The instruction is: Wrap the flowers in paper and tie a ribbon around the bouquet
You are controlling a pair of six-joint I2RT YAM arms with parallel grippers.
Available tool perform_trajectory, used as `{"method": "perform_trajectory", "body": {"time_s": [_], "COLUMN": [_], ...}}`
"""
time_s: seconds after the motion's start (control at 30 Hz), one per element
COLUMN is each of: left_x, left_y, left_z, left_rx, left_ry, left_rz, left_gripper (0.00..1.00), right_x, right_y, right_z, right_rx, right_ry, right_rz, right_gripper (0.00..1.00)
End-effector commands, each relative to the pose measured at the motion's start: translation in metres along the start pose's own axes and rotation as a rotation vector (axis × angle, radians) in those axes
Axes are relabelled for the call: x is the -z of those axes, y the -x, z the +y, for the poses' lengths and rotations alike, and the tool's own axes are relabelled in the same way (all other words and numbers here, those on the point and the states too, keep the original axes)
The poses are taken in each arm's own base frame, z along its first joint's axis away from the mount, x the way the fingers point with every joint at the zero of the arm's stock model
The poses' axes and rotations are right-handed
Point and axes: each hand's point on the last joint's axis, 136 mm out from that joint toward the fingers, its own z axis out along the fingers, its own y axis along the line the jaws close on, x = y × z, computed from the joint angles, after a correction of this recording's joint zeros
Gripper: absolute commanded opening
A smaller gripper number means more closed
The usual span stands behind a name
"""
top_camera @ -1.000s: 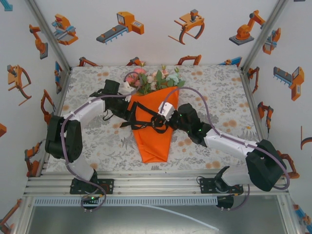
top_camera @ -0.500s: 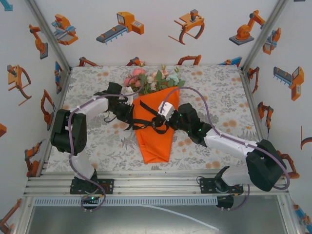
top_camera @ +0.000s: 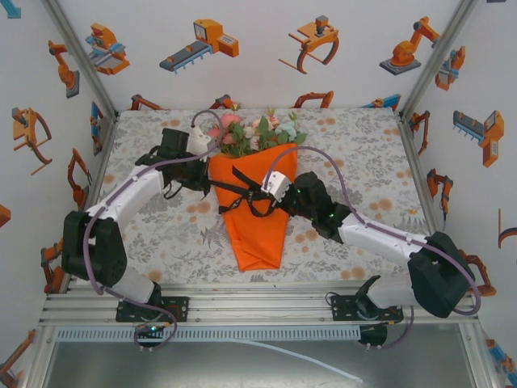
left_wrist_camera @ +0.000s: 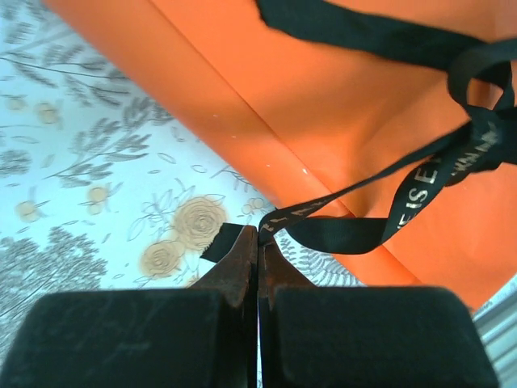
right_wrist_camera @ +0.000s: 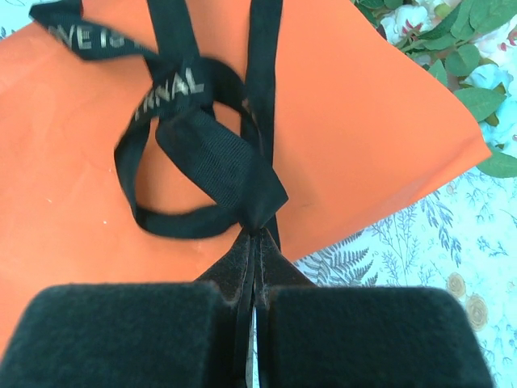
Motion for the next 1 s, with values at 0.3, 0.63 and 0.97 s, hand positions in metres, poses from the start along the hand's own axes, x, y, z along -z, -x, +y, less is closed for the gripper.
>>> {"method": "perform_trajectory", "body": {"time_s": [0.3,0.63,0.97], "left_x": [0.029,0.008,0.014], "left_y": [0.007,0.003,0.003], "left_z": [0.028,-0.013,-0.002], "left_rx": [0.071,0.114,0.125], "left_ry": [0.196,-0.059,0.017], "left_rz": [-0.09,-0.083,-0.092], "left_gripper": [0.0,0.0,0.0], "right_x": [0.012,0.004,0.015], "right_y": [0.022,0.033,0.024], "right_z": [-0.017,-0.002,-0.002], "right_rx": [0.014,-0.084,-0.119], "right_ry": [-0.051,0.029,0.008], "right_rz": [-0.05,-0.15,-0.144], "right_gripper": [0.0,0.0,0.24]}}
